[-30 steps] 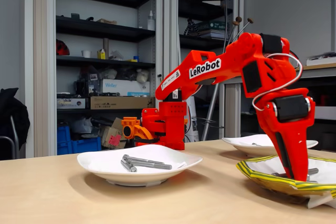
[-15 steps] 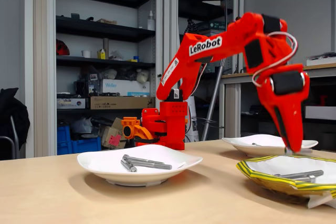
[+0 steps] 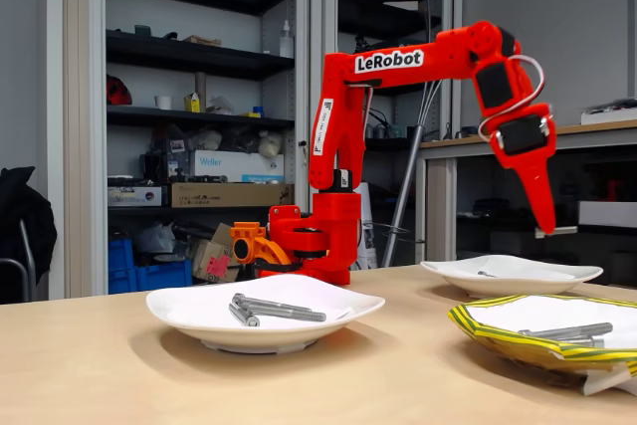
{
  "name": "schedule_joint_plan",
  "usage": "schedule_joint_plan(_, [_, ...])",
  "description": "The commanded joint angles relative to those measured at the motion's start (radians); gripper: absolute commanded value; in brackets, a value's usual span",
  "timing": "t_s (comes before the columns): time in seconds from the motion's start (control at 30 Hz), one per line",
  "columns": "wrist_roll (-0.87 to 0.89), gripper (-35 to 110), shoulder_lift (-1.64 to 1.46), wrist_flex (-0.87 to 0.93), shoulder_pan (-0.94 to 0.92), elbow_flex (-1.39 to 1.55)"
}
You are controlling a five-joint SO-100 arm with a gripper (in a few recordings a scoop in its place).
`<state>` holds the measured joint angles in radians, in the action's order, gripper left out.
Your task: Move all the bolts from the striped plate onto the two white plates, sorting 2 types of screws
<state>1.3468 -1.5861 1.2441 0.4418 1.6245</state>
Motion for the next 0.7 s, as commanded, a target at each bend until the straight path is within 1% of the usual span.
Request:
schedule_joint_plan(0.0, [0.161, 0, -0.155, -0.067, 0.103, 0.173])
schedule_joint_plan(0.2, [0.365, 0, -0.327, -0.158, 0.218, 0.425])
schedule_joint_plan(0.27, [0.330, 13, -0.353, -0.196, 0.218, 0.451])
schedule_joint_plan(0.3, [0.304, 16, -0.354, -0.201, 0.212, 0.449])
schedule_joint_plan(0.53, [0.222, 17, -0.342, -0.236, 0.156, 0.428])
schedule_joint_plan(0.6, [0.169, 17, -0.322, -0.253, 0.130, 0.403])
schedule_joint_plan(0.67, [0.078, 16, -0.285, -0.279, 0.087, 0.359])
